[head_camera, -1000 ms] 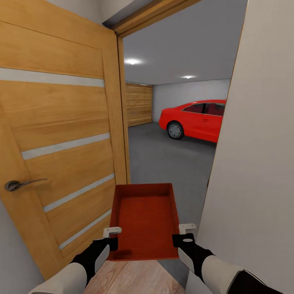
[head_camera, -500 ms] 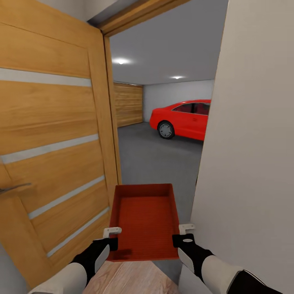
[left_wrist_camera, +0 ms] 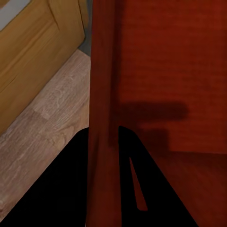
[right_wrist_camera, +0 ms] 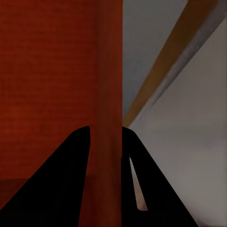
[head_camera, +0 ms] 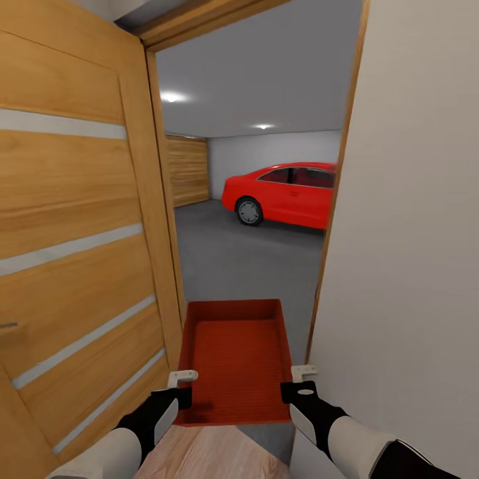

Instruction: Move the two storage containers from the living room to the garage. In the garage, place one container on the floor and stack the other container on top of it (either order is fine).

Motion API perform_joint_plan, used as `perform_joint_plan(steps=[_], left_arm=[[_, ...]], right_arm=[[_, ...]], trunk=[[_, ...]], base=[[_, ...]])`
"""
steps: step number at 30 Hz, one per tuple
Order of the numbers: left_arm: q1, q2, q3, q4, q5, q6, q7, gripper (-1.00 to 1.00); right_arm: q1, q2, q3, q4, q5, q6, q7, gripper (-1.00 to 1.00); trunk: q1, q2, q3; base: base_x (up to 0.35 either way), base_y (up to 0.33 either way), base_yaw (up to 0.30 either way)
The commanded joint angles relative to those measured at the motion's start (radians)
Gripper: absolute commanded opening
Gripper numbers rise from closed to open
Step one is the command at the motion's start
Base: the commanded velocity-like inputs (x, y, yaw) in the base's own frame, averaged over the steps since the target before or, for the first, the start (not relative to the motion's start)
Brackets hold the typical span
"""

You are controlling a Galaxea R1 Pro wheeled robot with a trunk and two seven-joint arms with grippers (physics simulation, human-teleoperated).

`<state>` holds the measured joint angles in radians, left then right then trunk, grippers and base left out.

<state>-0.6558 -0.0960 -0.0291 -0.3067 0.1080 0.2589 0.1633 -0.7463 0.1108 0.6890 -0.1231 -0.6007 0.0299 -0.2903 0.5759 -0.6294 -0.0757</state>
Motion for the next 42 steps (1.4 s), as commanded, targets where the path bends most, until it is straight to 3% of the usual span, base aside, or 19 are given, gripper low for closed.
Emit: perform_joint_plan(steps=[1,42], left_arm=[[-0.001,0.001,0.009,-0.008,-0.001,-0.024,0.007,-1.0],[-0.001,0.002,0.009,-0.008,-0.001,-0.024,0.005,-1.0]], right_arm=[[-0.001,0.0,0.002,0.006,-0.024,0.002,-0.001,-1.0],[-0.001,0.0,0.002,0.006,-0.024,0.002,-0.001,-1.0]], trunk=[[0.001,-0.002,-0.002],[0.001,-0.002,-0.002]], base=[[0.121,0.293,-0.242],[0.121,0.293,-0.242]])
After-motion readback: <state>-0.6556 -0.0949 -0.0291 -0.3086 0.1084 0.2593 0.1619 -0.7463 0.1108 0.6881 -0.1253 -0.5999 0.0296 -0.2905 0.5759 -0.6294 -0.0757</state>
